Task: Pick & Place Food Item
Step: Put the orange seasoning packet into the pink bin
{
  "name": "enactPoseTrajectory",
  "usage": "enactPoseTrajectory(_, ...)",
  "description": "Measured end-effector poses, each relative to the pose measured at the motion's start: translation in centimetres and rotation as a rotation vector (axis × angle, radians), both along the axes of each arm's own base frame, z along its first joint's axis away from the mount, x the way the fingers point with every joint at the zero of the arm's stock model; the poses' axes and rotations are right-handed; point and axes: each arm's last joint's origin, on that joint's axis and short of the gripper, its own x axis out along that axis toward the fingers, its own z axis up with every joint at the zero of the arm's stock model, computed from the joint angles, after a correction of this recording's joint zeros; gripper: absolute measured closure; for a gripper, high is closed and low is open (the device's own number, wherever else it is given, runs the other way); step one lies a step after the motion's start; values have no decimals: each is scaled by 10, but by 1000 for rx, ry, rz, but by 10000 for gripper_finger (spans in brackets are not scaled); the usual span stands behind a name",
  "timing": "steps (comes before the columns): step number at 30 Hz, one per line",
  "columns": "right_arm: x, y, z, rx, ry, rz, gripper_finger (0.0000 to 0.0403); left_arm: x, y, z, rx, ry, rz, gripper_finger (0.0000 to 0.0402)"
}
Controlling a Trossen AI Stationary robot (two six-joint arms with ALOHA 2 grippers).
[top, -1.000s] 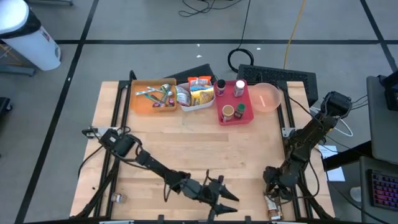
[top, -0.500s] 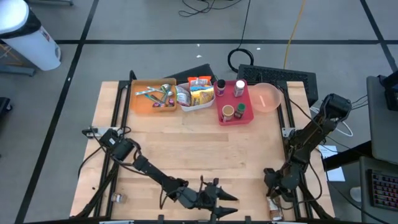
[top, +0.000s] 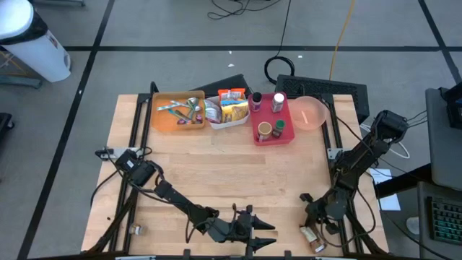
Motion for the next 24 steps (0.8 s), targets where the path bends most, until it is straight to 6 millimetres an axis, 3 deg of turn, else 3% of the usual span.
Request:
enactPoseTrajectory(10, 26, -10, 11, 9, -190, -50, 402, 9, 14, -9, 46, 77, 32, 195)
enactPoseTrajectory(24, 65, -41, 24, -28, -397, -196, 403, 26, 49, -28, 119, 258, 109, 195)
